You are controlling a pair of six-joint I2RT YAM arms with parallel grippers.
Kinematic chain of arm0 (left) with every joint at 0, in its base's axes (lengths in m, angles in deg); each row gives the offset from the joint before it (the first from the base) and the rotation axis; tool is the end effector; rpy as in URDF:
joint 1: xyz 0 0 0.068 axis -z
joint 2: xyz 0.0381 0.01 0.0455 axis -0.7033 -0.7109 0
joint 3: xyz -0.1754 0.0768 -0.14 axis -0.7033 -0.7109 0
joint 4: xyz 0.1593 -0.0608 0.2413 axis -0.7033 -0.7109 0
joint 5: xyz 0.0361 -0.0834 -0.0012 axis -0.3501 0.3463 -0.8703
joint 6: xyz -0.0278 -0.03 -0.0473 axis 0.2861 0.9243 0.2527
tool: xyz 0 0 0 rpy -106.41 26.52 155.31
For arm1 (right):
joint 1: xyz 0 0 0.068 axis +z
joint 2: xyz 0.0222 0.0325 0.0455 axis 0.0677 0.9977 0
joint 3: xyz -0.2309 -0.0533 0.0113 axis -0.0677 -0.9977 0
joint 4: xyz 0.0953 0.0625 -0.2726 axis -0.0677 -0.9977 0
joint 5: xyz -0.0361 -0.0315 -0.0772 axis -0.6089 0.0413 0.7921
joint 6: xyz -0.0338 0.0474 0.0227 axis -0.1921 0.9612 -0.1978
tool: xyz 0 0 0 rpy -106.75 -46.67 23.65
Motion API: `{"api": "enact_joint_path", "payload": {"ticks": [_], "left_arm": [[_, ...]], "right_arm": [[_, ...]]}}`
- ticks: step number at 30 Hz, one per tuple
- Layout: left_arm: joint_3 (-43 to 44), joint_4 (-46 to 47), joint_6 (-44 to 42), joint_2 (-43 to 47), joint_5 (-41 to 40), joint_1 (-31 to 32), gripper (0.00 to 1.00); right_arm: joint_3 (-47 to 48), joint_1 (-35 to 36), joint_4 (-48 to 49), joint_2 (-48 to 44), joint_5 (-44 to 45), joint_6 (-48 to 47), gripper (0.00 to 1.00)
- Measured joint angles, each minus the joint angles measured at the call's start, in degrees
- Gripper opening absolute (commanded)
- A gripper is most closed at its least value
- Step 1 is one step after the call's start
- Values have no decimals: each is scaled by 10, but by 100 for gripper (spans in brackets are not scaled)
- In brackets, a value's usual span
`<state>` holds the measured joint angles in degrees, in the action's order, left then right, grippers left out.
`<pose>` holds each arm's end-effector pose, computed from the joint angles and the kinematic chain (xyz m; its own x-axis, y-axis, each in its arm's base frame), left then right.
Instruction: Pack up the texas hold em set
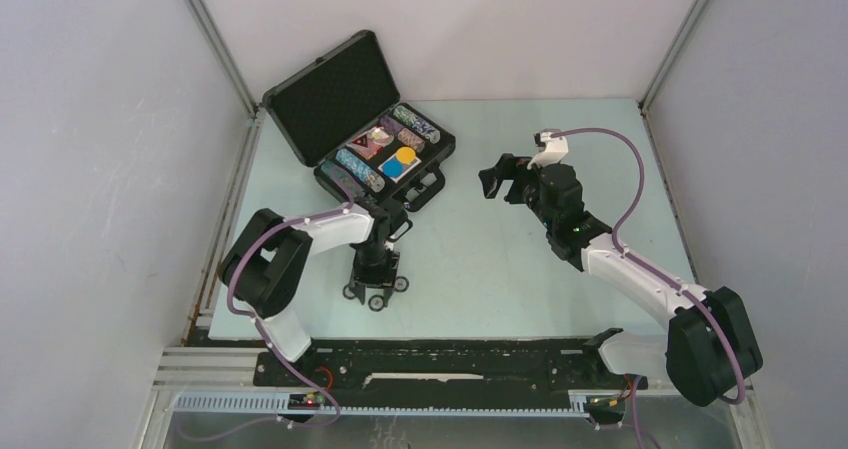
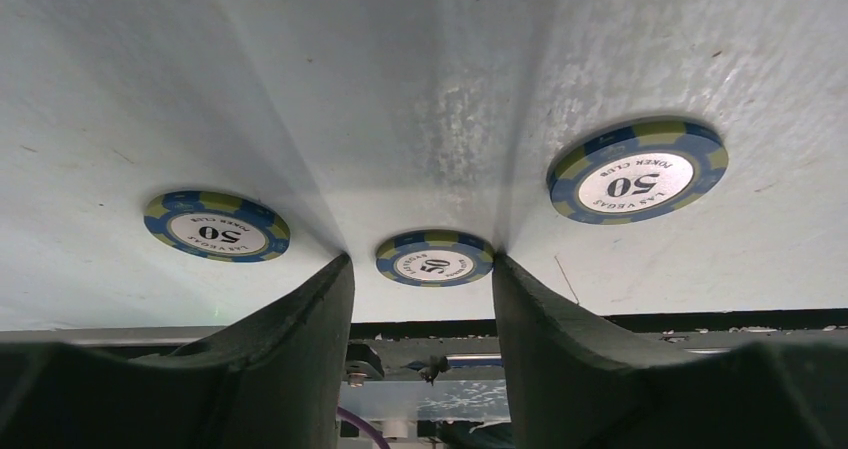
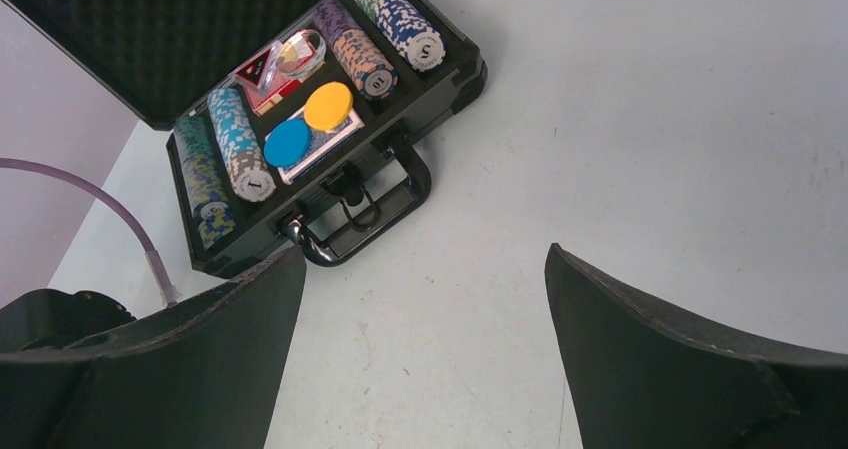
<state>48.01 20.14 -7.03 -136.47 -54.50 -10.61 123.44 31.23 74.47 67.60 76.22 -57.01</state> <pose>0.2315 -0.1612 0.0683 -0.9848 0.0722 0.1578 0.0727 0.9973 -0.0022 0.3032 0.1521 0.2241 -0.3105 0.2444 -0.9186 -0.2871 0.8972 0.3357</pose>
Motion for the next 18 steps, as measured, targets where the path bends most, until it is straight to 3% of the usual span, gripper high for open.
{"api": "enact_joint_path", "payload": {"ticks": [10,18], "left_arm": [[0,0,-1,0,-3,0,44],[0,0,-1,1,-3,0,42]], "right_arm": [[0,0,0,0,-4,1,99],[0,0,0,0,-7,2,99]]}}
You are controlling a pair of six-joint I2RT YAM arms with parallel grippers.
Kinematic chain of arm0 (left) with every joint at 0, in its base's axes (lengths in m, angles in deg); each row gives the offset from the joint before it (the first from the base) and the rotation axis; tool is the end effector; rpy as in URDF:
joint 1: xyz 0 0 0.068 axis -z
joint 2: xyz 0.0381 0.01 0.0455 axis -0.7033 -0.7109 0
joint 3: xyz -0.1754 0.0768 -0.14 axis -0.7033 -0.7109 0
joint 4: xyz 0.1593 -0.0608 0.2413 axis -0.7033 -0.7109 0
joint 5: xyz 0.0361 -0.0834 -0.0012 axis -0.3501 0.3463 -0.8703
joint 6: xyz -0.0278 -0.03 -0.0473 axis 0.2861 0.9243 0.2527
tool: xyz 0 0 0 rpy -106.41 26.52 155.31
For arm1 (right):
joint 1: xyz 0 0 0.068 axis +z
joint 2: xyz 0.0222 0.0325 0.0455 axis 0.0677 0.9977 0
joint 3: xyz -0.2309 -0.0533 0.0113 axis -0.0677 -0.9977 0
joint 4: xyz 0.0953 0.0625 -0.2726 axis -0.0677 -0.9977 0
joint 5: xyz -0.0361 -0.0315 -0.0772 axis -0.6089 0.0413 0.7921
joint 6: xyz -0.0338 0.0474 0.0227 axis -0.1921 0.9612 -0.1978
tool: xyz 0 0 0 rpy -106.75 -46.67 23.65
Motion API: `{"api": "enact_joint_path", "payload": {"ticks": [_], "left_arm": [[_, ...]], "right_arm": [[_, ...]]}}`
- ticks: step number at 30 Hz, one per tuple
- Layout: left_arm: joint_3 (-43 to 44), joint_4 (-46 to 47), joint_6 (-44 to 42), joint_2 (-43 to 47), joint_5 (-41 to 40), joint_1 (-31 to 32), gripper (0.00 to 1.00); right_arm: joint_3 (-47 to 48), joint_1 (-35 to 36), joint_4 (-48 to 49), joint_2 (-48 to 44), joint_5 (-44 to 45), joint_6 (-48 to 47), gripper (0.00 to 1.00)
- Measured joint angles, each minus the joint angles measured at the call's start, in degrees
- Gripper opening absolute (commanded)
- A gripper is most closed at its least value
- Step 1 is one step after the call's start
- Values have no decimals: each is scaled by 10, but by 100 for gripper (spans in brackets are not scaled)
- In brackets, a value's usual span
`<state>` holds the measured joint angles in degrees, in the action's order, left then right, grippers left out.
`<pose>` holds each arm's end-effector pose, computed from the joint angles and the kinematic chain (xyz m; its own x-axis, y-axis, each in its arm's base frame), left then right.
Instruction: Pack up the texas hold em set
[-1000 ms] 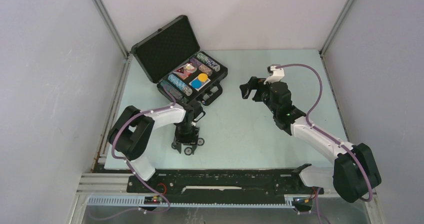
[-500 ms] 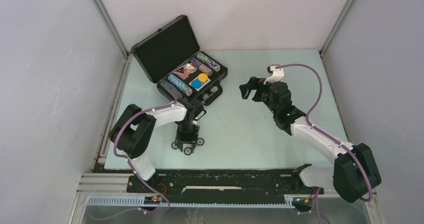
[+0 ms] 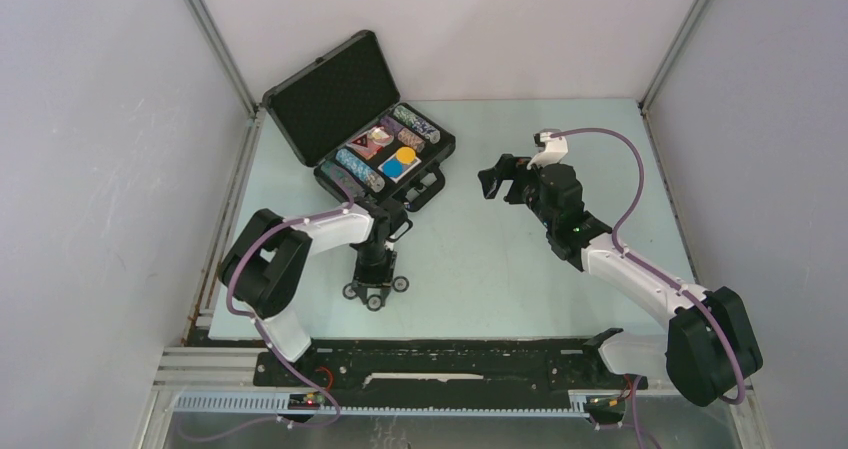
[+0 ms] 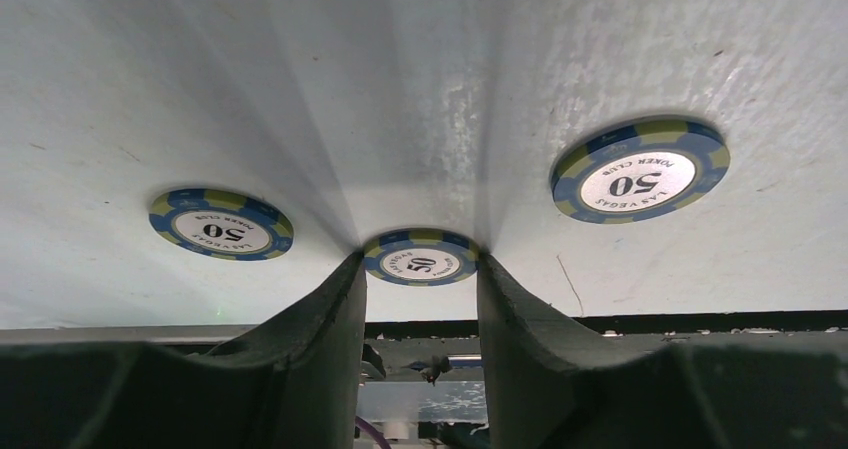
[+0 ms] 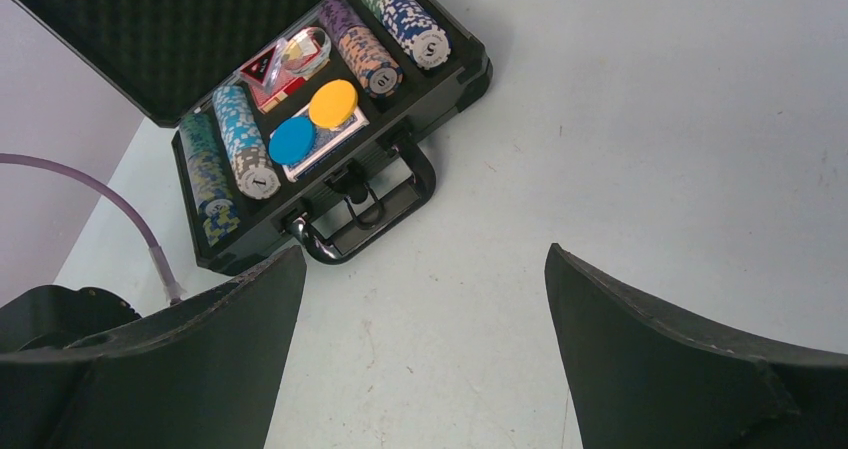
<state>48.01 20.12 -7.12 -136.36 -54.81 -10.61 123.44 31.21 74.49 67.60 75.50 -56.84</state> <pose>0.2317 -0.1610 0.0688 -0.9853 0.0739 0.1538 0.0750 0.9972 0.0015 0.3030 0.1526 0.2242 -0.3151 0.2456 -0.9167 -0.2966 0.8921 0.3409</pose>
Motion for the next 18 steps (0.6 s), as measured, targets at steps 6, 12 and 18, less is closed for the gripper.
{"api": "enact_joint_path", "payload": {"ticks": [6,12,18], "left_arm": [[7,-3,0,4,-17,0,42],[29,-4,0,12,-26,0,42],[52,-9,-1,13,-26,0,42]], "right_arm": [[0,-1,0,0,0,0,99],[0,-2,0,0,0,0,99],[0,-2,0,0,0,0,99]]}}
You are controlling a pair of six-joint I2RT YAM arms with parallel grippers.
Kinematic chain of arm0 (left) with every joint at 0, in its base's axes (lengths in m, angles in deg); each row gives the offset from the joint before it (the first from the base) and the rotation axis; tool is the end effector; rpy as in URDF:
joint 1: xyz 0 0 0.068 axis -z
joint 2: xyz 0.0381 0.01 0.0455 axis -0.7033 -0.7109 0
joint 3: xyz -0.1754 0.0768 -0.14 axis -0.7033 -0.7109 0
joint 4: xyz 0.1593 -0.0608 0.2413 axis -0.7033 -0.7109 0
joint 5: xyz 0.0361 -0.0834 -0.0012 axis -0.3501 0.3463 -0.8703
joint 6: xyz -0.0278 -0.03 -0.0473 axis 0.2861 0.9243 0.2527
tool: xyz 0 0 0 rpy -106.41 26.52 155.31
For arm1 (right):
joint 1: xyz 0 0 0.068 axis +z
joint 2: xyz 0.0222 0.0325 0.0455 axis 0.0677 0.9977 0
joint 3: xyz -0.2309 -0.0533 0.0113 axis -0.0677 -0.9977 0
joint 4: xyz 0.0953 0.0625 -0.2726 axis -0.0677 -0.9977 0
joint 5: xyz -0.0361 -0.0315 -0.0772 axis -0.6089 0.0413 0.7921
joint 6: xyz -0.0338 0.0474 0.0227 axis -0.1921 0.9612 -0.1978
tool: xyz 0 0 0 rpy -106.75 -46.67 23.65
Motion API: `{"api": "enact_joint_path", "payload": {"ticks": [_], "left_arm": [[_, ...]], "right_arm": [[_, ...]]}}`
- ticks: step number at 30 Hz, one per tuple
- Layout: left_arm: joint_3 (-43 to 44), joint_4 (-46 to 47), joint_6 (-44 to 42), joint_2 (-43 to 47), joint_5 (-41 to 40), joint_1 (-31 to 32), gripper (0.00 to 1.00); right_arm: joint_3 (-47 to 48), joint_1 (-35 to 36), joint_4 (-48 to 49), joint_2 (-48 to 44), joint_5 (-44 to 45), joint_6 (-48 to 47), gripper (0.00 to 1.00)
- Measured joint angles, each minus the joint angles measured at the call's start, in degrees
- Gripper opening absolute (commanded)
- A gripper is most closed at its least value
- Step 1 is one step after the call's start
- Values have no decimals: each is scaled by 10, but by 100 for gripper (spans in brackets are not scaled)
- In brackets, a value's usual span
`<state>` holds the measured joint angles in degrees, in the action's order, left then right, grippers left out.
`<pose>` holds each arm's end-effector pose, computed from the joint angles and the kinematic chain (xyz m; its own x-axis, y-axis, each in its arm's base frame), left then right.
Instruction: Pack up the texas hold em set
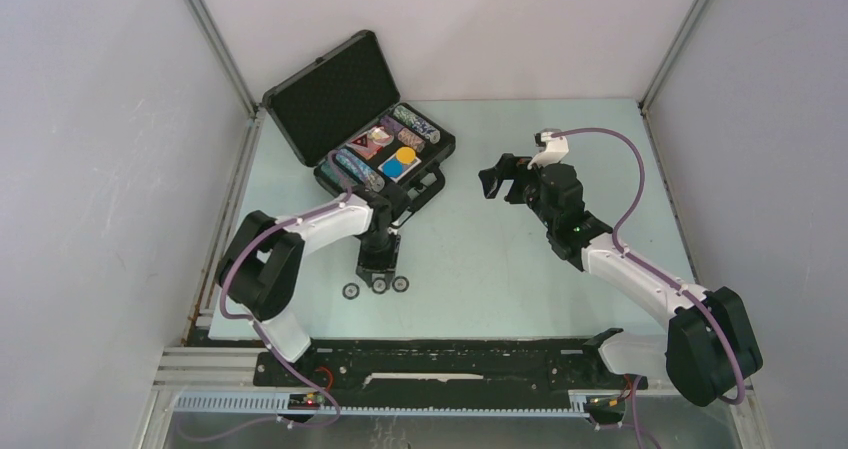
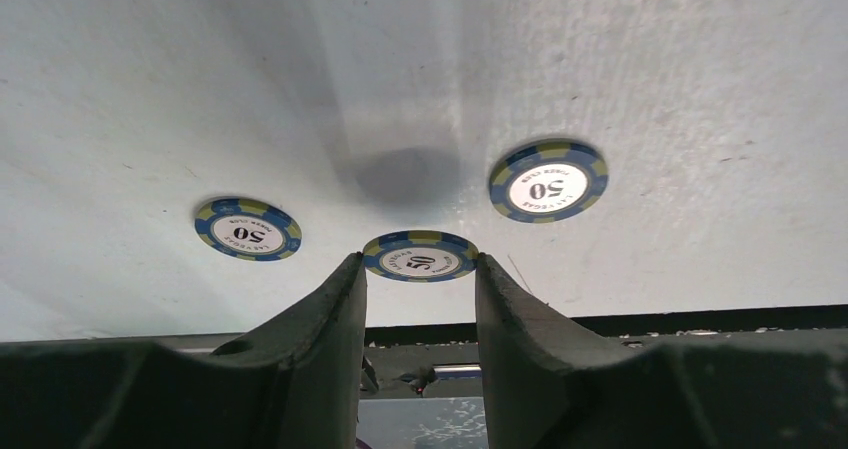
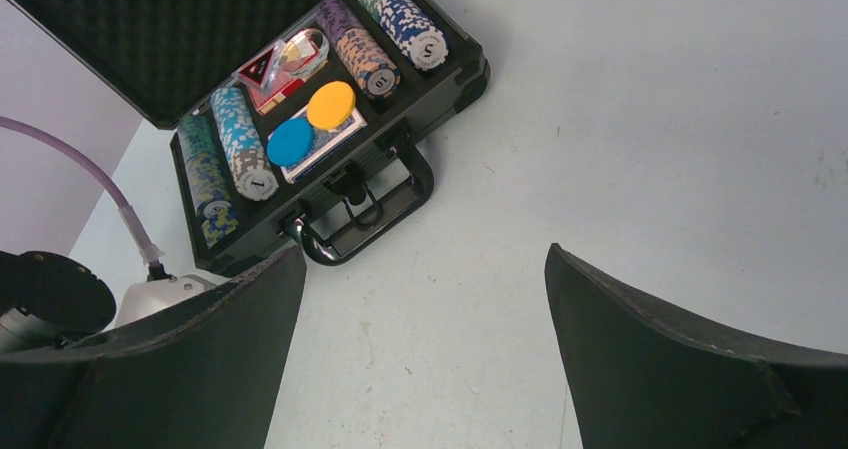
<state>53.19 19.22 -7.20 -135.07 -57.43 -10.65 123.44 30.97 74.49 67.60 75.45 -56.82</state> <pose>0.2511 -0.1713 0.0970 -0.9957 0.0802 0.0474 0.0799 0.9968 -0.0071 0.3037 0.1513 0.2242 -0.3145 0.2471 -0.9165 -0.2934 0.8929 0.3414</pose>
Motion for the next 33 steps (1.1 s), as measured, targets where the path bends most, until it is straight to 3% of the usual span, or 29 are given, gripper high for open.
{"api": "enact_joint_path", "payload": {"ticks": [10,33], "left_arm": [[57,-5,-6,-28,3,16,43],[81,8,-5,-75,22,50,46]], "right_arm": [[0,0,0,0,0,0,98],[0,-1,0,0,-4,4,98]]}}
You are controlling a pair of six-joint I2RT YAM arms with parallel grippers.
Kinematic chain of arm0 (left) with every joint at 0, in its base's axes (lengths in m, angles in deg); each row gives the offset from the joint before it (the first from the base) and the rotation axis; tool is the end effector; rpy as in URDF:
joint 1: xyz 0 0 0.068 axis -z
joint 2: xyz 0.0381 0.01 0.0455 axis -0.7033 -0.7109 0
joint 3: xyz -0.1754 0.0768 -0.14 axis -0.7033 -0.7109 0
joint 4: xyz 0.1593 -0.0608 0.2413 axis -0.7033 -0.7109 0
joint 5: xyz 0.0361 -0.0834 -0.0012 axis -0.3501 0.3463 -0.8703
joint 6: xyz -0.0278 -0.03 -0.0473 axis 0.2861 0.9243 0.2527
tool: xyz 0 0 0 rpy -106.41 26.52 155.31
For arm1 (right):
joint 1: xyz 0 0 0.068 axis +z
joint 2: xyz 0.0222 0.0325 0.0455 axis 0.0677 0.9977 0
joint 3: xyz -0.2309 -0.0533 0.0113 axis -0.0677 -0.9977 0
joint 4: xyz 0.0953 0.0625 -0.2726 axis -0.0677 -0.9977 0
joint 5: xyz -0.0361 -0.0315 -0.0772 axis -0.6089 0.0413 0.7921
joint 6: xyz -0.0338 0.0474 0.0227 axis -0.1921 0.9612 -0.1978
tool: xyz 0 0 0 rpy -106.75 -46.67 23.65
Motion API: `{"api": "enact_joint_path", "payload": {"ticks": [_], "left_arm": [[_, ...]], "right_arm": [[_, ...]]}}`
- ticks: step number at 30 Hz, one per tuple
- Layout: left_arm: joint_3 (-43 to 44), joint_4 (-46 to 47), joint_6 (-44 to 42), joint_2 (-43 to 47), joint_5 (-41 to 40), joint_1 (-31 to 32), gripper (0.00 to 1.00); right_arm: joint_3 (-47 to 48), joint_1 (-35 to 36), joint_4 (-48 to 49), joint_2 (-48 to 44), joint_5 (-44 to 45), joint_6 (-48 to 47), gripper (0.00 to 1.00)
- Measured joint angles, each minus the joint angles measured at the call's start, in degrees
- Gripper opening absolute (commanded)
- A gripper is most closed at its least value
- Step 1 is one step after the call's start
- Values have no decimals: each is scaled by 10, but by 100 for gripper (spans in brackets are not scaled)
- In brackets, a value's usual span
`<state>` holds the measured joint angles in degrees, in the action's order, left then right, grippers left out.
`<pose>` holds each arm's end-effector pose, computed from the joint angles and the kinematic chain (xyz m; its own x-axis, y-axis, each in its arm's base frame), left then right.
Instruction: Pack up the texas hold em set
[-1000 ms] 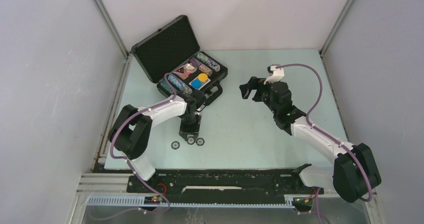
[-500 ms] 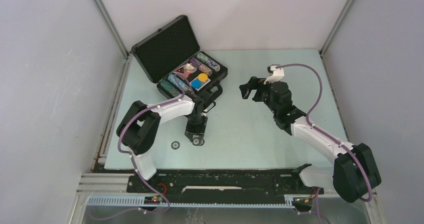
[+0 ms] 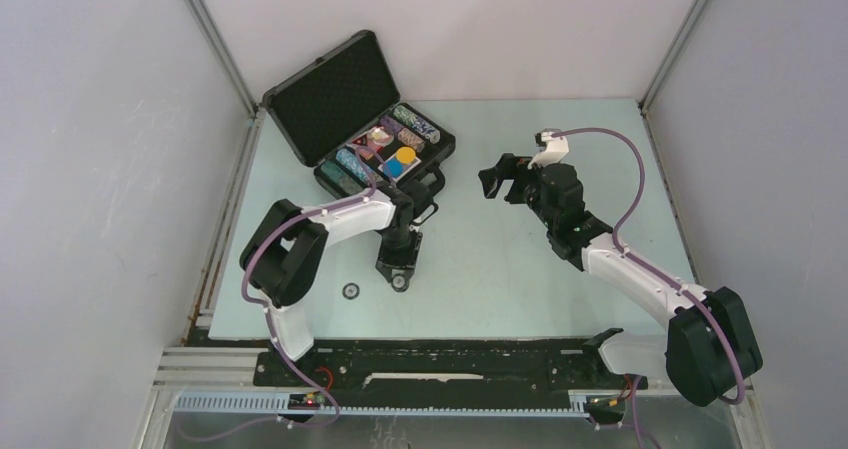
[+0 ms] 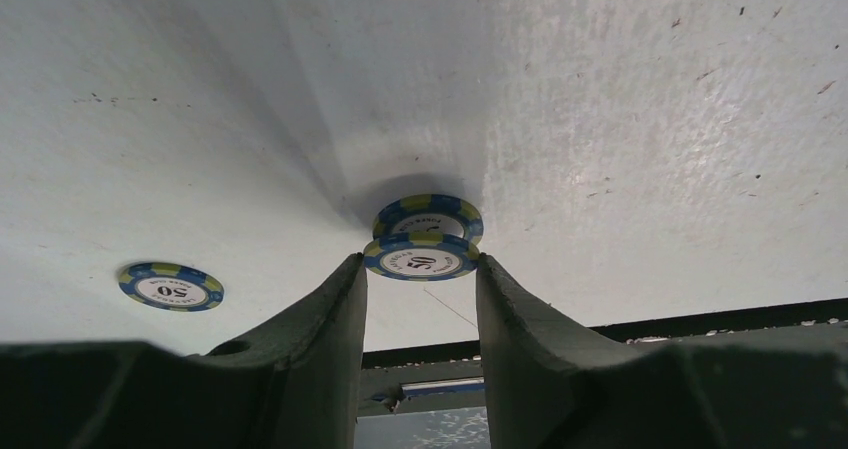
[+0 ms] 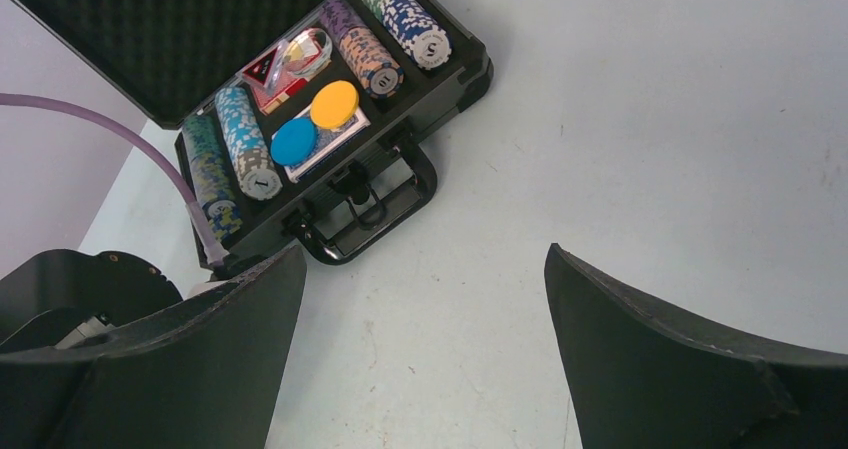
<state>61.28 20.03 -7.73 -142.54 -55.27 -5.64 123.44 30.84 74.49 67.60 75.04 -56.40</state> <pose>0.2600 -0.2150 0.0943 -0.9832 0.1771 0.0437 0.1747 0.9832 -0.0526 0.3039 0.1510 0.2242 -0.3184 0.2533 -0.9135 -0.2951 0.8893 0.3495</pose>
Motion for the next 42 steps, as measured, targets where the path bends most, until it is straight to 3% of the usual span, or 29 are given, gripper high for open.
{"api": "enact_joint_path", "payload": {"ticks": [7,15,20,26,34,42], "left_arm": [[0,0,0,-4,1,2,52],[0,-4,-6,-4,0,3,72],[-16,-12,-5,51,-7,-20,72],[-105,-17,-4,173,-12,-116,69],[-149,-15,-4,165,-19,-174,70],[-149,-1,-5,121,-24,-186,69]], "right_arm": [[0,-2,0,0,-1,2,98],[0,-3,0,0,-2,3,98],[-3,-3,4,0,-3,5,98],[-4,-6,7,0,-11,7,98],[-4,-6,9,0,-15,11,99],[-4,-6,9,0,-16,11,98]]}}
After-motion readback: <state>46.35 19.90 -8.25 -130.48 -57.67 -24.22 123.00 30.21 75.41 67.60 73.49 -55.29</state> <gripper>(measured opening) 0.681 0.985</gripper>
